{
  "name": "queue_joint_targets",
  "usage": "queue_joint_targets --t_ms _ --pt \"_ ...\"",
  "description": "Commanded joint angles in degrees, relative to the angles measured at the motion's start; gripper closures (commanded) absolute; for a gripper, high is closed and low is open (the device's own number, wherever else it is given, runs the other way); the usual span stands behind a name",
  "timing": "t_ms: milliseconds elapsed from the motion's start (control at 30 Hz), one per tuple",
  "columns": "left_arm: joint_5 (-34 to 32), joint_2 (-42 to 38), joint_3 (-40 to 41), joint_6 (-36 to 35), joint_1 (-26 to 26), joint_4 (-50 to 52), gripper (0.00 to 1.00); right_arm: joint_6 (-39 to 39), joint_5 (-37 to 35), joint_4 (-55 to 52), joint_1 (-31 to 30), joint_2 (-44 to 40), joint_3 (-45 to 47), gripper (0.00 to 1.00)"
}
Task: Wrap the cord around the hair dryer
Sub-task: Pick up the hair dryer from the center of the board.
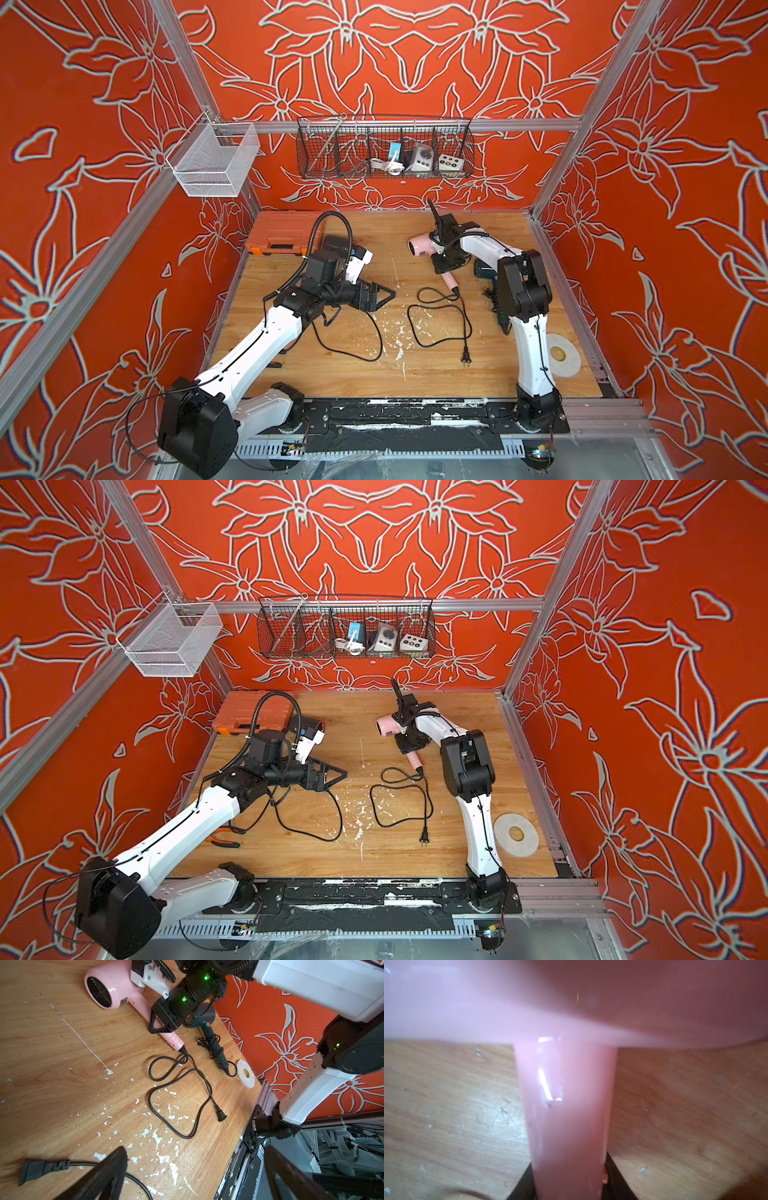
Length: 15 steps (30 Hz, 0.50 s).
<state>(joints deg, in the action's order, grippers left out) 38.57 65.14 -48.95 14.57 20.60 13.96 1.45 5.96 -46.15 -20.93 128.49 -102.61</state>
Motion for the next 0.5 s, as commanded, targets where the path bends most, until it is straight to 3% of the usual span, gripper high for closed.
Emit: queue_joint_targets --t_ms 0,467 --pt "-0.28 -0.17 -0.18 -0.44 -0.47 -1.3 0.0 -1.81 0.99 2.29 -0.43 -5.26 3.56 1.0" --pt "-1.56 0.34 -2.25 0.86 -1.55 -3.09 0.01 -5.6 -0.08 14.9 -0.43 -22.05 15.97 1.0"
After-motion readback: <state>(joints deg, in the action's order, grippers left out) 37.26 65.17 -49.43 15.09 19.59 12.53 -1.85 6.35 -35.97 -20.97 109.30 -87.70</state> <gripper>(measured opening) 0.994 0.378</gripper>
